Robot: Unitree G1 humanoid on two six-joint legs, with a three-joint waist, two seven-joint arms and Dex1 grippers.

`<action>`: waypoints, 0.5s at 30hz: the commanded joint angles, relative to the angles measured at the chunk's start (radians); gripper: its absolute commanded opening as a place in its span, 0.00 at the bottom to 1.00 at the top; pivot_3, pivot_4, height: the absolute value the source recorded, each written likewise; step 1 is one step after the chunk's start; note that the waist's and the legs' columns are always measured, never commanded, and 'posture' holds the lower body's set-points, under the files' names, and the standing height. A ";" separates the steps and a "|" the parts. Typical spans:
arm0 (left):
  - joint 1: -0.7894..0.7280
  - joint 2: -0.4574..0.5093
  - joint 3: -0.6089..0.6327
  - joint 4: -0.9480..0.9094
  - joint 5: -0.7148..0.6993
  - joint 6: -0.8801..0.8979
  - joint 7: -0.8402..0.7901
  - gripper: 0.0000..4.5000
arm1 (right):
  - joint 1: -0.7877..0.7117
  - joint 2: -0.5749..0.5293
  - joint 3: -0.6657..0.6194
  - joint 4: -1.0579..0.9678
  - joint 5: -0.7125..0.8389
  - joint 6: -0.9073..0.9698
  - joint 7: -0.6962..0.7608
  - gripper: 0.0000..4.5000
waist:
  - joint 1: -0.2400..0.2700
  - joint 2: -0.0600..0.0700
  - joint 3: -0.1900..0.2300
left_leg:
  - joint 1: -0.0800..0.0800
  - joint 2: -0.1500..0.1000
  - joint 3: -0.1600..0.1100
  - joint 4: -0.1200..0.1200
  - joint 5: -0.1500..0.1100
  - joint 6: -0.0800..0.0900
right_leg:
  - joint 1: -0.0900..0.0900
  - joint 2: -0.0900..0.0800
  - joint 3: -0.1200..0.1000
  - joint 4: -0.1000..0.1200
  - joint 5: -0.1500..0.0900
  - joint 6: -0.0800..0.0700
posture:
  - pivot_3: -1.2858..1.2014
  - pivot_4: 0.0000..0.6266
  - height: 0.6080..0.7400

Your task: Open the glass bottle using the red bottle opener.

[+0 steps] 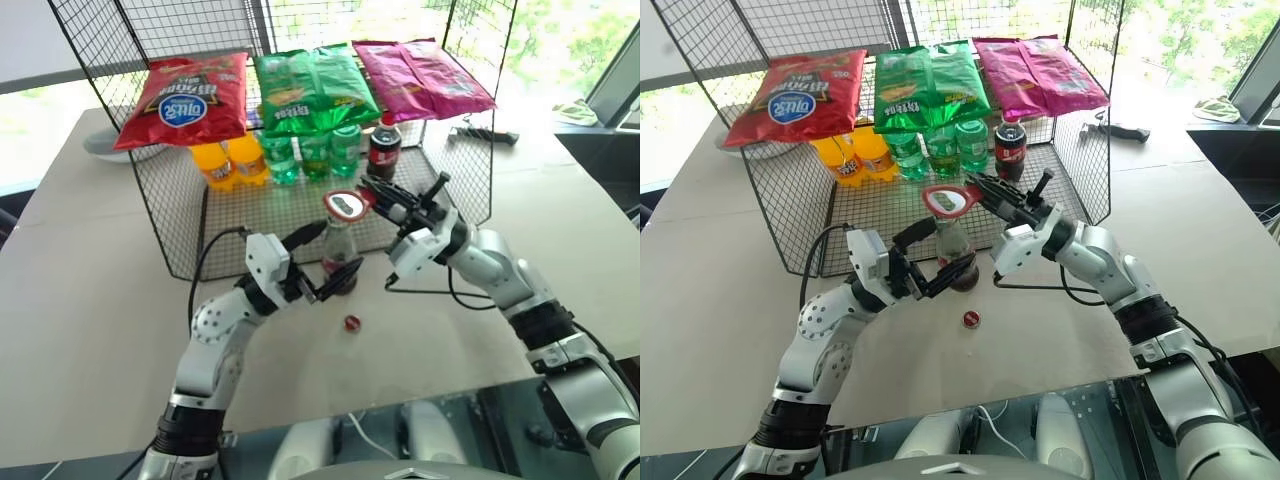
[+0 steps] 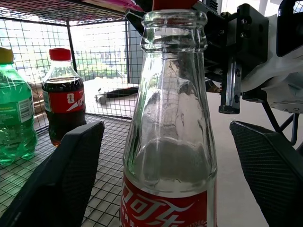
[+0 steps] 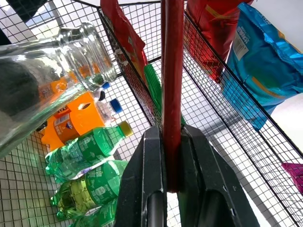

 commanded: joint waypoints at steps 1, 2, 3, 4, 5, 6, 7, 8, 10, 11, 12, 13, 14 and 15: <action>0.026 0.023 0.026 -0.059 -0.022 -0.008 -0.012 0.98 | 0.012 0.008 -0.068 0.003 0.110 0.030 -0.001 0.00 | 0.000 0.000 0.000 | 0.000 0.000 0.000 0.000 0.000 0.000 | 0.000 0.000 0.000 0.000 0.000 0.000 | 0.52 0.24 1.00; 0.036 0.030 0.032 -0.069 -0.026 -0.004 -0.012 0.98 | 0.020 0.006 -0.077 0.007 0.139 0.040 0.010 0.00 | 0.000 0.000 0.000 | 0.000 0.000 0.000 0.000 0.000 0.000 | 0.000 0.000 0.000 0.000 0.000 0.000 | 0.52 0.24 1.00; 0.042 0.035 0.037 -0.075 -0.029 -0.002 -0.012 0.98 | 0.025 0.005 -0.082 0.008 0.156 0.046 0.019 0.00 | 0.001 0.000 0.000 | 0.000 0.000 0.000 0.000 0.000 0.000 | 0.000 0.000 0.000 0.000 0.000 0.000 | 0.52 0.24 1.00; 0.055 0.043 0.044 -0.085 -0.033 0.001 -0.011 0.98 | 0.034 -0.001 -0.080 0.013 0.184 0.056 0.048 0.00 | 0.002 0.000 0.000 | 0.000 0.000 0.000 0.000 0.000 0.000 | 0.000 0.000 0.000 0.000 0.000 0.000 | 0.52 0.24 1.00; 0.063 0.048 0.048 -0.091 -0.035 0.003 -0.010 0.98 | 0.040 -0.005 -0.078 0.016 0.204 0.063 0.071 0.00 | 0.001 0.000 0.000 | 0.000 0.000 0.000 0.000 0.000 0.000 | 0.000 0.000 0.000 0.000 0.000 0.000 | 0.52 0.24 1.00; 0.077 0.056 0.055 -0.098 -0.038 0.006 -0.010 0.98 | 0.056 -0.006 -0.072 0.025 0.252 0.088 0.118 0.00 | 0.000 0.000 0.000 | 0.000 0.000 0.000 0.000 0.000 0.000 | 0.000 0.000 0.000 0.000 0.000 0.000 | 0.52 0.24 1.00; 0.091 0.064 0.062 -0.106 -0.042 0.010 -0.010 0.98 | 0.072 -0.006 -0.069 0.029 0.297 0.115 0.159 0.00 | 0.000 0.000 0.000 | 0.000 0.000 0.000 0.000 0.000 0.000 | 0.000 0.000 0.000 0.000 0.000 0.000 | 0.52 0.24 1.00; 0.100 0.068 0.067 -0.111 -0.045 0.013 -0.010 0.98 | 0.083 -0.004 -0.069 0.030 0.327 0.134 0.187 0.00 | 0.000 0.000 0.000 | 0.000 0.000 0.000 -0.001 0.000 0.000 | 0.000 0.000 0.001 -0.001 0.000 0.000 | 0.52 0.24 1.00; 0.124 0.081 0.082 -0.125 -0.056 0.017 -0.013 0.98 | 0.115 0.003 -0.086 0.015 0.400 0.189 0.235 0.00 | 0.000 0.000 0.000 | 0.000 0.000 0.000 -0.001 0.000 0.000 | 0.000 0.000 0.001 -0.001 0.000 0.000 | 0.52 0.24 1.00; 0.140 0.089 0.090 -0.134 -0.059 0.017 -0.014 0.98 | 0.136 0.007 -0.095 -0.001 0.455 0.234 0.270 0.00 | 0.000 0.001 0.000 | 0.000 0.001 0.000 -0.001 0.000 0.000 | 0.000 0.000 0.001 -0.001 0.000 0.000 | 0.52 0.24 1.00; 0.151 0.095 0.096 -0.140 -0.061 0.018 -0.015 0.98 | 0.150 0.010 -0.102 -0.013 0.493 0.266 0.297 0.00 | 0.000 0.001 0.000 | 0.000 0.001 0.000 -0.001 0.000 0.000 | 0.000 0.000 0.001 -0.001 0.000 0.000 | 0.52 0.24 1.00; 0.168 0.103 0.102 -0.148 -0.064 0.019 -0.016 0.98 | 0.169 0.015 -0.108 -0.036 0.549 0.320 0.332 0.00 | 0.000 0.001 0.000 | 0.000 0.001 0.000 -0.001 0.000 0.000 | 0.000 0.000 0.001 -0.001 0.000 0.000 | 0.52 0.24 1.00; 0.191 0.112 0.112 -0.157 -0.066 0.020 -0.018 0.98 | 0.197 0.020 -0.114 -0.074 0.636 0.419 0.382 0.00 | 0.000 0.001 0.000 | 0.000 0.001 0.000 -0.001 0.000 0.000 | 0.000 0.000 0.001 -0.001 0.000 0.000 | 0.52 0.24 1.00; 0.215 0.120 0.126 -0.166 -0.072 0.022 -0.019 0.98 | 0.227 0.017 -0.116 -0.119 0.716 0.516 0.429 0.00 | 0.000 0.001 0.000 | 0.000 0.001 0.000 -0.001 0.000 0.000 | 0.000 0.000 0.001 -0.001 0.000 0.000 | 0.52 0.24 1.00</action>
